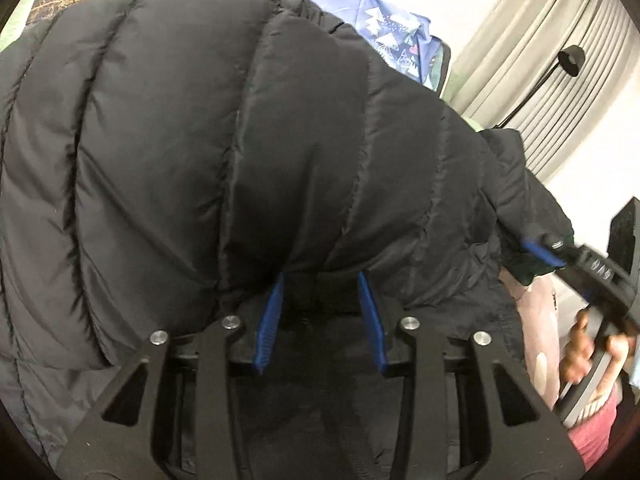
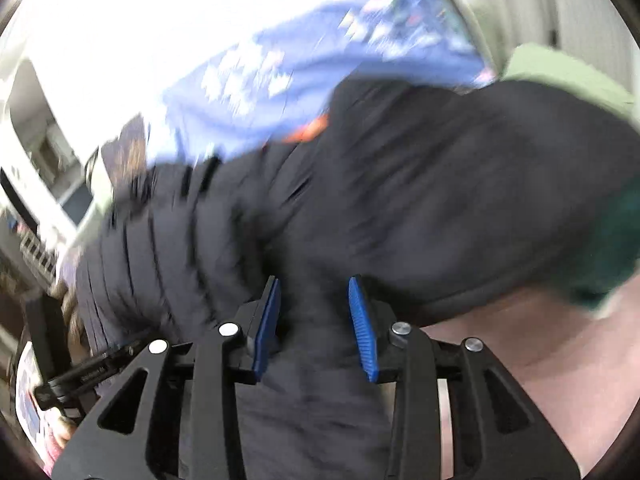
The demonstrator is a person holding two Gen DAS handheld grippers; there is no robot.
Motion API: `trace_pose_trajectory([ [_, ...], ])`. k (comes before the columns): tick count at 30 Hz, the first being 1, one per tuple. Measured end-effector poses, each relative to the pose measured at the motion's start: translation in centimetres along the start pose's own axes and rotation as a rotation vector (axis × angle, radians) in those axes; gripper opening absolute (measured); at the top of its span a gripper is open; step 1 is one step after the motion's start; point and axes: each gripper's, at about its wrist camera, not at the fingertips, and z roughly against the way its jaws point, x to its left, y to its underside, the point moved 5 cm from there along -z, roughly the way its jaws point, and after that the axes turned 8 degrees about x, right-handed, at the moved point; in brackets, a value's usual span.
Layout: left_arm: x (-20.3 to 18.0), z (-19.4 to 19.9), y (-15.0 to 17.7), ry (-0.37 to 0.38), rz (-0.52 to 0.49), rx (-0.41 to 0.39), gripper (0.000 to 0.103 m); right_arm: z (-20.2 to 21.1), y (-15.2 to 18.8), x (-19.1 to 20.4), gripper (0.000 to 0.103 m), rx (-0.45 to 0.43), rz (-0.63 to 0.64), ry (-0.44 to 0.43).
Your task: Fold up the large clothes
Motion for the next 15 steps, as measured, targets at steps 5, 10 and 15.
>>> trace_pose_trajectory([
  [5,-1.2,1.0,0.8,0.007,-0.041,-0.027,0.038,6.6,-5.1,-12.2,0.033,-0.166,-0.319,0.050],
  [10,-3.2,1.4,1.2,-0.001,-0.100,-0.053,0.051,11.1,-6.1,-22.1,0.035,-0.250,-0.615,0.087],
  [15,-4.4,1.7,1.4,0.006,-0.136,-0.063,0.060,9.9,-5.1,-26.6,0.038,-0.221,-0.775,0.000],
])
